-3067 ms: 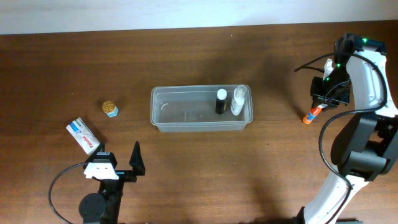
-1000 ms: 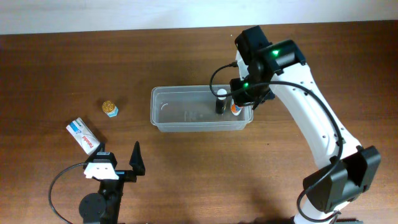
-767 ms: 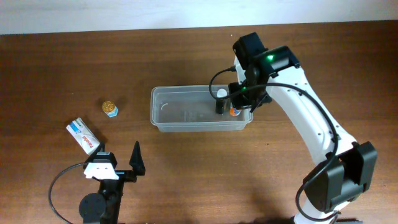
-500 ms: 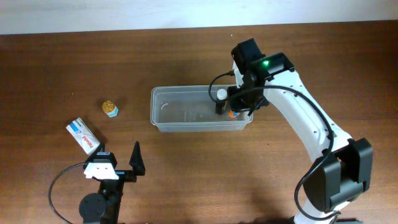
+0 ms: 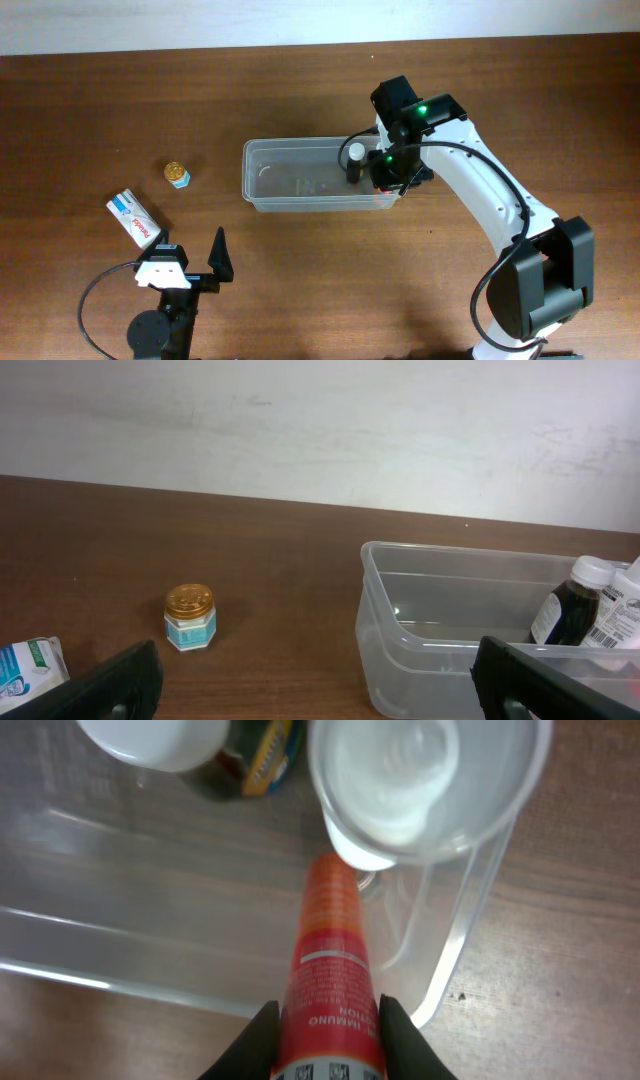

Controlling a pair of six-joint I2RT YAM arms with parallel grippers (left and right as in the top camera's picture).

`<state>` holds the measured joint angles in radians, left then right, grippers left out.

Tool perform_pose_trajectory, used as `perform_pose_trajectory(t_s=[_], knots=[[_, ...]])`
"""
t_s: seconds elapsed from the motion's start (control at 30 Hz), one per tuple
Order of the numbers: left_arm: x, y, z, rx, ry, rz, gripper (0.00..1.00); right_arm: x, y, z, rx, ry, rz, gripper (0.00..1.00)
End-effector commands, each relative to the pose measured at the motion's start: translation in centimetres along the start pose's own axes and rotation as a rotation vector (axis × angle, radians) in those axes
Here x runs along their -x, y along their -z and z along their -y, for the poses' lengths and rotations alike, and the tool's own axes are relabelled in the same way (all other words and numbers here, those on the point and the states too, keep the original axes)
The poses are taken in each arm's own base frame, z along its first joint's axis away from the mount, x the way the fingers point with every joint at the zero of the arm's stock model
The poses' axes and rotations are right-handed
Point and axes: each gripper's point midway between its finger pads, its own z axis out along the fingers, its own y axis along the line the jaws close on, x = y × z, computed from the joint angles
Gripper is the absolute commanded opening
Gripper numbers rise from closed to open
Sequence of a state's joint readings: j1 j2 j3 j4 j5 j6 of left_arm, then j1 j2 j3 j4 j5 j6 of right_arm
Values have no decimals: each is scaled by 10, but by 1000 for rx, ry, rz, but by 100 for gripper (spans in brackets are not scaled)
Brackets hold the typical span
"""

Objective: Pack container
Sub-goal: 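Carry the orange tube into the container near the bottles, then open the right gripper, release the tube, and retract right arm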

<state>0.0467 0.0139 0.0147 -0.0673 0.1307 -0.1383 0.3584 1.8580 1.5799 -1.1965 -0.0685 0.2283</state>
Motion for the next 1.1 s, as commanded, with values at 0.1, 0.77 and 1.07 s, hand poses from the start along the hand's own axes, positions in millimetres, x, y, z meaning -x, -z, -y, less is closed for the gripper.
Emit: perform_pose_trajectory(t_s=[0.1,0.77,1.07], knots=[[-1,0,-2,8,-13,3,99,-8,-7,1,-19,3,-43,24],[-1,0,-2,8,-13,3,99,2,-30,0,-21,1,-54,24],[-1,0,-2,8,-13,3,99,9,-26,-2,-14,3,-29,33]])
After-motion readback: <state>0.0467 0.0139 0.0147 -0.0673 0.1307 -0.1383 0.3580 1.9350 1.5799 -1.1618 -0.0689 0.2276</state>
